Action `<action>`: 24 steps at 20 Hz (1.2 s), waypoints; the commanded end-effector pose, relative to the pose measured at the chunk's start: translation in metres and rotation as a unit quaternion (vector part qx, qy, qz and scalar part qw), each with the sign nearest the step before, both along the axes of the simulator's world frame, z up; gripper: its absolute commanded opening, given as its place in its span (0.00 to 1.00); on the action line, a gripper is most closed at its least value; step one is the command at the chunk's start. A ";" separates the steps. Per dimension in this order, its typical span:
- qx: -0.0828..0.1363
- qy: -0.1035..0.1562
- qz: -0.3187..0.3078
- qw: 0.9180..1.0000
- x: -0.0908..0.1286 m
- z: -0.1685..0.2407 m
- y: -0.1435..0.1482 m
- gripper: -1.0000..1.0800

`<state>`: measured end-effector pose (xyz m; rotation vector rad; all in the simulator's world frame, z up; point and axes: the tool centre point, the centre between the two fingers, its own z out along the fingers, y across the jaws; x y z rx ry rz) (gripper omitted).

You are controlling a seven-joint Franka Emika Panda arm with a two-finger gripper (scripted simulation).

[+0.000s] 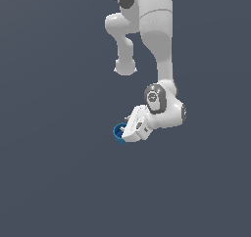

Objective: Pick up the object and move it to a goal position.

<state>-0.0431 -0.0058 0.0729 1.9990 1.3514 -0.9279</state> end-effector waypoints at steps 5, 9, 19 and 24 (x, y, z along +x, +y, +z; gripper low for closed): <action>0.000 0.000 0.001 1.000 0.000 -0.001 -0.001 0.00; 0.000 0.000 0.001 1.000 0.000 -0.001 -0.001 0.00; 0.000 -0.001 0.001 1.000 -0.005 0.015 0.001 0.00; 0.000 -0.001 0.001 1.000 -0.013 0.041 0.003 0.00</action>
